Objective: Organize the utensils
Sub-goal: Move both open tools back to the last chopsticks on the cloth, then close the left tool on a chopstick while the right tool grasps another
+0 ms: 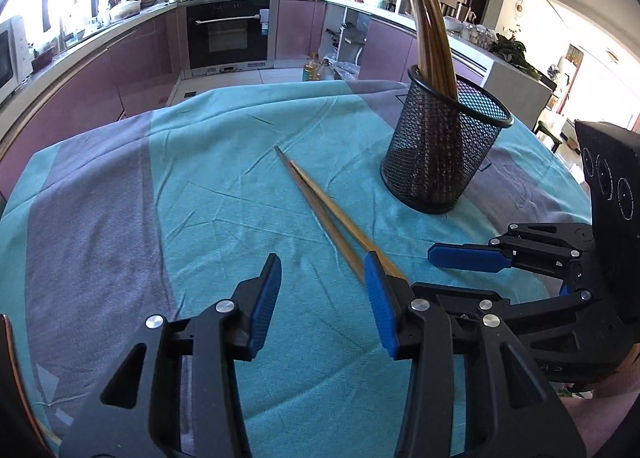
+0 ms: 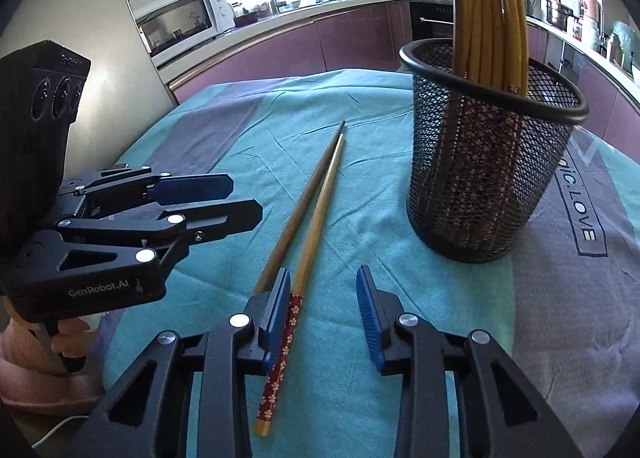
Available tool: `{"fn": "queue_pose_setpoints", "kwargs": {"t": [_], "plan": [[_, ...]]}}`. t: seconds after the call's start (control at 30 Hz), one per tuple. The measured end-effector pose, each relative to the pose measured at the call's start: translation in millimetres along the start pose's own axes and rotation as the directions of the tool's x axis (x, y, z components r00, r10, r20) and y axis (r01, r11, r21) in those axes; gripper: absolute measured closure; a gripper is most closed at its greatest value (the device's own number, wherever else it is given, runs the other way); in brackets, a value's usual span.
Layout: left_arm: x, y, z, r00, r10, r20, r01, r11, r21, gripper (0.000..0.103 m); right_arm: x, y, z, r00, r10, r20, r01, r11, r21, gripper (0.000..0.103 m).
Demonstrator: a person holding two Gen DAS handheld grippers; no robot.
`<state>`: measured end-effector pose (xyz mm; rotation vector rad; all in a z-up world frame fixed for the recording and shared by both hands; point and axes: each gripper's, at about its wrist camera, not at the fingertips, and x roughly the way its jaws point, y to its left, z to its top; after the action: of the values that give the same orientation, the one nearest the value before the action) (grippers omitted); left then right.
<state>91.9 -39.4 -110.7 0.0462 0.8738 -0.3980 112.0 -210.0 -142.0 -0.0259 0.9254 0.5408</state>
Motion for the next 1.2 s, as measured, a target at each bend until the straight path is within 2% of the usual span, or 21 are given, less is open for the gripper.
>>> {"fn": "queue_pose_setpoints", "kwargs": {"t": [0.13,0.37,0.6,0.87,1.2], "plan": [[11.3,-5.7,2.2,0.999,-0.013,-0.030,0.014,1.000,0.011,0.062,1.0,-0.8,0.2,1.000,-0.006,-0.001,0.006,1.000,0.002,0.071],[31.2,-12.2,3.7,0.997,0.005,-0.074,-0.003,1.000,0.025,0.066,1.7,-4.4,1.8,1.000,-0.021,-0.002,0.021,1.000,0.002,0.071],[28.0,-10.7,-0.9,0.997,0.002,-0.079,0.000,1.000,0.024,0.085,6.9,-1.4,6.2,0.999,-0.041,-0.005,0.041,0.999,-0.020,0.072],[21.0,-4.9,-8.7,0.996,0.007,-0.085,-0.007,1.000,0.005,0.085,23.3,7.6,21.5,0.998,-0.058,-0.001,0.058,0.997,-0.046,0.076],[32.8,8.0,11.2,0.997,0.010,-0.080,-0.010,1.000,-0.009,0.084,33.4,3.9,33.4,0.997,-0.075,0.003,0.075,0.996,-0.044,0.084]]}}
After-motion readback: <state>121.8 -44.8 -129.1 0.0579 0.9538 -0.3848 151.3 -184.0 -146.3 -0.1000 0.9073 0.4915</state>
